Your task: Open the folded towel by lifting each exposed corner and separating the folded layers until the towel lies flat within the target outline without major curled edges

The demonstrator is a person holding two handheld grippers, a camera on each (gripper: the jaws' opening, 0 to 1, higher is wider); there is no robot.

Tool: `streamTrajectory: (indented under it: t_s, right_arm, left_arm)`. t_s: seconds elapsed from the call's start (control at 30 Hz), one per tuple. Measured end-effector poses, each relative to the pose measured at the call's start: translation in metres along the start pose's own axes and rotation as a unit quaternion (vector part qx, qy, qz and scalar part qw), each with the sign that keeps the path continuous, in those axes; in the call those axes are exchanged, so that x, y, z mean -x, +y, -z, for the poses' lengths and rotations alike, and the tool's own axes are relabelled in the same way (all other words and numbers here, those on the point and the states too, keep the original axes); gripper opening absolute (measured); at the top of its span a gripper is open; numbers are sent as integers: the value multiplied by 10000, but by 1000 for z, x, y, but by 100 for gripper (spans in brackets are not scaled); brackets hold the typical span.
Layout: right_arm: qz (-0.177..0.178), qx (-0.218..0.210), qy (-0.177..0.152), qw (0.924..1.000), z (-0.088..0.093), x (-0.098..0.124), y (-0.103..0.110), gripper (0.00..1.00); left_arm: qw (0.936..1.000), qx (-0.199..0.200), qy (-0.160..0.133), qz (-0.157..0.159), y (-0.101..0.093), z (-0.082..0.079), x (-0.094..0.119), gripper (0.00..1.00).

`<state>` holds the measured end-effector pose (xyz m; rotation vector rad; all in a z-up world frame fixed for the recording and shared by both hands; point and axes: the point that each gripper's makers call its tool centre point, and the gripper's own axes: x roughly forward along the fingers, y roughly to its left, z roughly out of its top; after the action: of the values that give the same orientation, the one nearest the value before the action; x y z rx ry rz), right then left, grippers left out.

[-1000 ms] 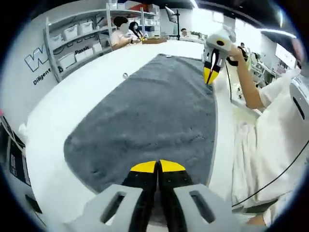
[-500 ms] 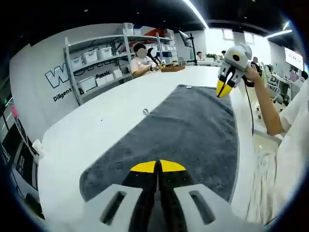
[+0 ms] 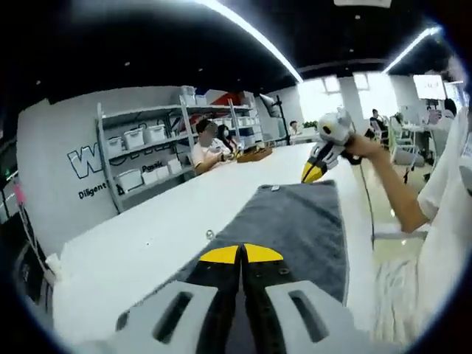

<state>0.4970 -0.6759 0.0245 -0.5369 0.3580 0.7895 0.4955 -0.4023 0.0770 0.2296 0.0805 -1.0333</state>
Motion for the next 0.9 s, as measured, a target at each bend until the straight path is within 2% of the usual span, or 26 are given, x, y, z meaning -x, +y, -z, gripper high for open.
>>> streamTrajectory:
  t_s: [0.03, 0.1, 0.17, 0.23, 0.33, 0.37, 0.4, 0.47, 0.53, 0.63, 0.73, 0.8, 0.9]
  right_arm:
    - [48, -28, -117, 9999, -3, 5, -2, 0]
    - [92, -23, -171, 9998, -4, 10, -4, 0]
    - [161, -17, -132, 9998, -1, 13, -7, 0]
    - [259, -52, 52, 9996, 9, 18, -11, 0]
    - [265, -531, 145, 9981, 21, 23, -12, 0]
    - [334, -537, 184, 9978, 26, 25, -17, 0]
    - [400, -529, 211, 9976, 29, 27, -20, 0]
    - [554, -640, 308, 9959, 37, 33, -27, 0]
    - [614, -668, 364, 9952, 44, 41, -30, 0]
    - [843, -877, 269, 9922, 51, 54, -40, 0]
    - [1037, -1092, 412, 9877, 68, 66, -48, 0]
    - [1159, -1253, 465, 9842, 79, 72, -54, 0]
    - [1328, -1461, 739, 9775, 101, 80, -61, 0]
  left_arm:
    - [9986, 371, -257, 273, -9, -8, -1, 1]
    - [9971, 480, -431, 407, -13, -14, -2, 1]
    - [9978, 358, -420, 356, -14, -15, -5, 1]
    - [9990, 81, -409, 152, -10, -16, -7, 1]
    - [9992, -4, -339, 198, -13, -14, -10, 1]
    - [9976, 237, -437, 492, -23, -18, -10, 1]
    - [9955, 419, -573, 628, -27, -24, -9, 1]
    - [9889, 581, -957, 973, -38, -36, -7, 1]
    - [9827, 912, -1050, 1224, -44, -39, -5, 1]
    - [9853, 761, -1088, 1076, -39, -39, -6, 1]
    - [9881, 665, -1040, 923, -34, -37, -6, 1]
    - [9882, 676, -1032, 909, -33, -37, -5, 1]
    - [9871, 722, -1072, 940, -34, -39, -4, 1]
